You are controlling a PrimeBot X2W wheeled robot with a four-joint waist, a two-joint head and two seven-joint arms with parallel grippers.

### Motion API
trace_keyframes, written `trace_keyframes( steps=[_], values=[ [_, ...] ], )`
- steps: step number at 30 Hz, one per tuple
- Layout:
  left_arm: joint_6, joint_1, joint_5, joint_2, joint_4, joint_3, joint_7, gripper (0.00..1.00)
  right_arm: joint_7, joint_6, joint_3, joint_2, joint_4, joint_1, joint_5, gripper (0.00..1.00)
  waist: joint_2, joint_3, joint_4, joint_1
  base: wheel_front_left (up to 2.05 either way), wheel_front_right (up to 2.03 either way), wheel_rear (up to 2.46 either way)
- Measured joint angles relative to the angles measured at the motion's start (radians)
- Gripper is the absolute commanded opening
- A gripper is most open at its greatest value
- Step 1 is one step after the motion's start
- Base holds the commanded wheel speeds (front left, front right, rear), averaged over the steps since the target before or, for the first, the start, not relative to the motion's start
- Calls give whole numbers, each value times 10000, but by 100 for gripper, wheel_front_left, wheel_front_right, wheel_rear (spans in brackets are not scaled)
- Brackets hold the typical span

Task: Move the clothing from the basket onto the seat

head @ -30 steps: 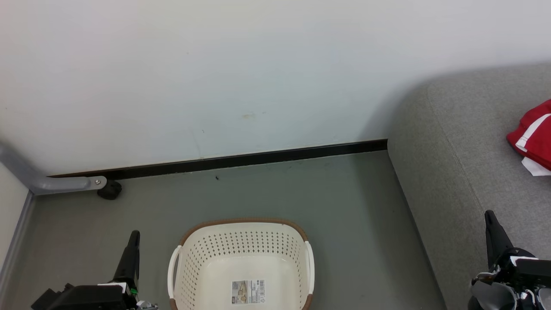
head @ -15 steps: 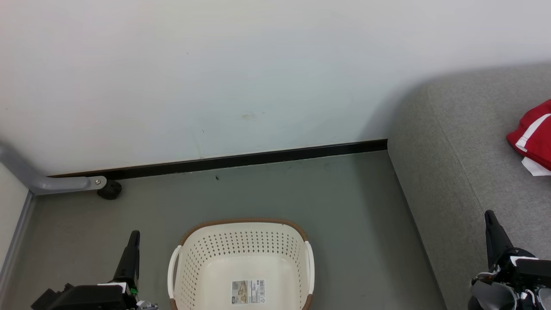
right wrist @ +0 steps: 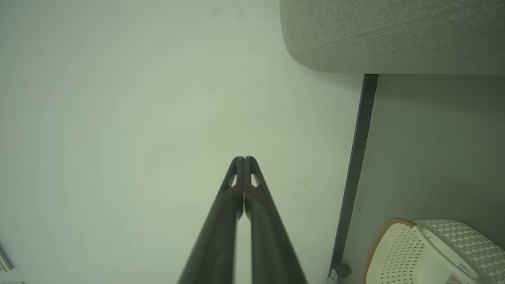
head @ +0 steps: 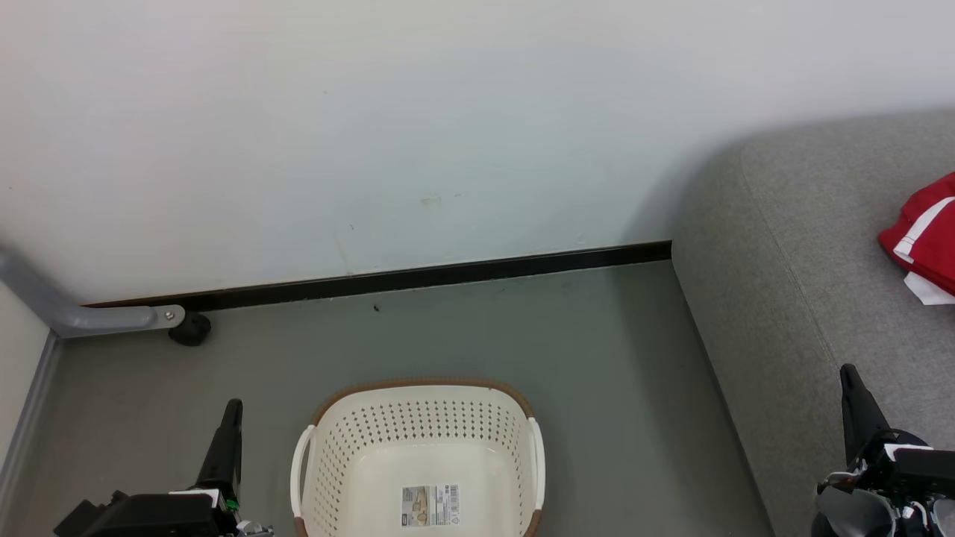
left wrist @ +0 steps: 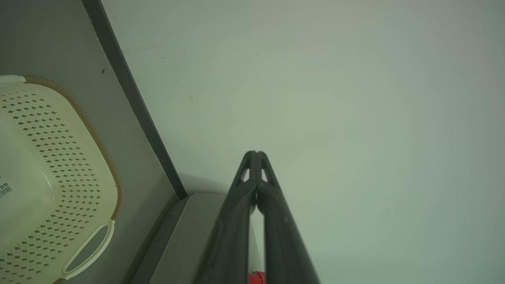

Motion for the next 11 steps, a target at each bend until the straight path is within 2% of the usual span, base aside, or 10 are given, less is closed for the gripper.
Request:
trace_keyframes(
  steps=[11],
  values=[
    [0, 0, 0, 0, -2, -2, 0, 0, 0, 0, 0, 0, 0, 1, 0, 0, 0, 0, 0, 0, 0, 0, 0]
  ],
)
